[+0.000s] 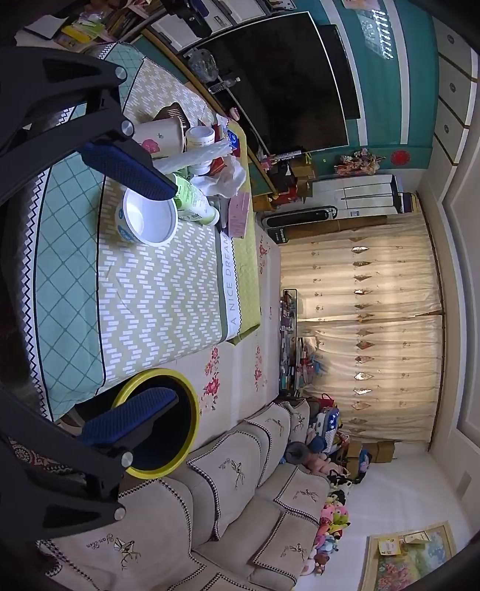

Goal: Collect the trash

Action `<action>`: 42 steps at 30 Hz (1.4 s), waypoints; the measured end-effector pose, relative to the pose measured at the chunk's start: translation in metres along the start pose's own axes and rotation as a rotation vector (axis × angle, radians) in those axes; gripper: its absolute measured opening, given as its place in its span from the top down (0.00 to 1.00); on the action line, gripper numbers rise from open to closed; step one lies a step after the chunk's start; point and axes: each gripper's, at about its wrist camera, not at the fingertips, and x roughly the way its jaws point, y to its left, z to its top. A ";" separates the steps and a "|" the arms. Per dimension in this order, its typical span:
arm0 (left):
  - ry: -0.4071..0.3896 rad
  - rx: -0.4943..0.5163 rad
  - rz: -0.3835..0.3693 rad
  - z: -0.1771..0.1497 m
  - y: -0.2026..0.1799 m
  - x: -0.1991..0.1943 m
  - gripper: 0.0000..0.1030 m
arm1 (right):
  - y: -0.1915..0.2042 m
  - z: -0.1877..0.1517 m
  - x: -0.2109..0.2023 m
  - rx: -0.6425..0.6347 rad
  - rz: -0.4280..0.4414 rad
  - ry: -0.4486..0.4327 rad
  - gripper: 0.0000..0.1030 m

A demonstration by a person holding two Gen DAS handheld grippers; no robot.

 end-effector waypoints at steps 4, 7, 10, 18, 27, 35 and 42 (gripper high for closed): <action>-0.017 -0.014 0.002 0.003 0.000 -0.003 0.04 | 0.000 0.000 0.001 0.002 0.001 0.006 0.06; -0.022 -0.005 0.009 0.003 -0.002 -0.003 0.04 | -0.001 0.000 0.002 0.001 0.000 0.010 0.06; -0.017 -0.004 0.007 0.004 0.001 -0.006 0.04 | 0.000 -0.001 0.003 0.002 0.001 0.012 0.06; -0.011 -0.006 0.006 0.003 0.001 -0.004 0.04 | -0.002 0.000 0.004 0.007 0.004 0.016 0.06; -0.007 -0.004 -0.004 0.001 -0.005 -0.006 0.04 | -0.002 0.000 0.005 0.010 0.003 0.019 0.06; -0.007 -0.006 -0.004 0.001 -0.004 -0.008 0.04 | -0.002 -0.003 0.007 0.012 0.005 0.021 0.06; -0.004 -0.007 -0.005 0.000 -0.003 -0.008 0.04 | -0.002 -0.005 0.008 0.014 0.004 0.024 0.06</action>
